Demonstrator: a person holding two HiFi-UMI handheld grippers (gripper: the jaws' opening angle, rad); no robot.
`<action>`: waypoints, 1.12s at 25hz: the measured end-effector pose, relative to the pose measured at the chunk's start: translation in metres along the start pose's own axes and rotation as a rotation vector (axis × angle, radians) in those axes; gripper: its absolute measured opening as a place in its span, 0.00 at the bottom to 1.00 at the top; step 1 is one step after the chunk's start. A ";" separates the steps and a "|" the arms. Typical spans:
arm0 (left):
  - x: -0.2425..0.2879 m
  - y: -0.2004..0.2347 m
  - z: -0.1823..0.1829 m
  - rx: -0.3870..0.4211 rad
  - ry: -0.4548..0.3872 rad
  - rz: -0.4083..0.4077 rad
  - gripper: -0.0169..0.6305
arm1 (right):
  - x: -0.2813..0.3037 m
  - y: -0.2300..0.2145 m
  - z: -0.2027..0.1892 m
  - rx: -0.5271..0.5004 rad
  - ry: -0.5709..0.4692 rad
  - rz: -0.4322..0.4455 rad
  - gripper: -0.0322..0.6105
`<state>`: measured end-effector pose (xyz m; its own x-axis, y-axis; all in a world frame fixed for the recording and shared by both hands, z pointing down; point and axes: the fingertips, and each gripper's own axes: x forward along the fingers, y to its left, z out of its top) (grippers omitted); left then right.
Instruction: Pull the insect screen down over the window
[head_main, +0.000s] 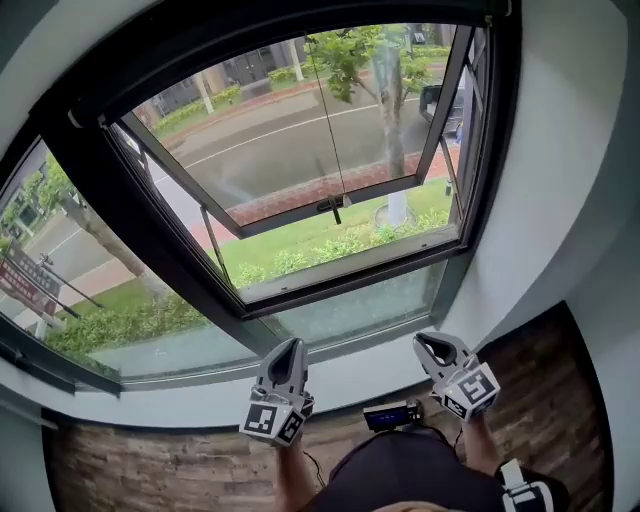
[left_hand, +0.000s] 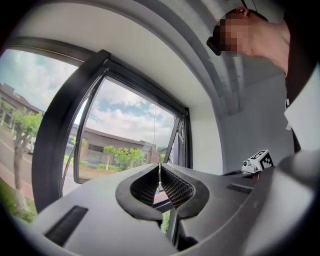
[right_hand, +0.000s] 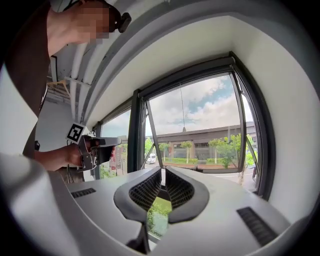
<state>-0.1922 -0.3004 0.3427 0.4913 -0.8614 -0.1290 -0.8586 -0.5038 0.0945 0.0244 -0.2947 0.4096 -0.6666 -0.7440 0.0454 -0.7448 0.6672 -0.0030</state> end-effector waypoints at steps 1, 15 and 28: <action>0.014 0.001 0.006 0.007 -0.010 0.015 0.04 | 0.004 -0.016 0.007 -0.018 -0.008 0.005 0.06; 0.133 0.045 0.068 0.287 0.070 0.301 0.04 | 0.076 -0.141 0.029 -0.142 -0.002 0.114 0.07; 0.167 0.079 0.193 0.137 -0.349 -0.066 0.04 | 0.102 -0.160 0.145 -0.345 -0.145 -0.069 0.07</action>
<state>-0.2064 -0.4723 0.1383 0.4873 -0.7415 -0.4611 -0.8497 -0.5243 -0.0549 0.0719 -0.4828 0.2696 -0.6310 -0.7682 -0.1082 -0.7513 0.5702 0.3324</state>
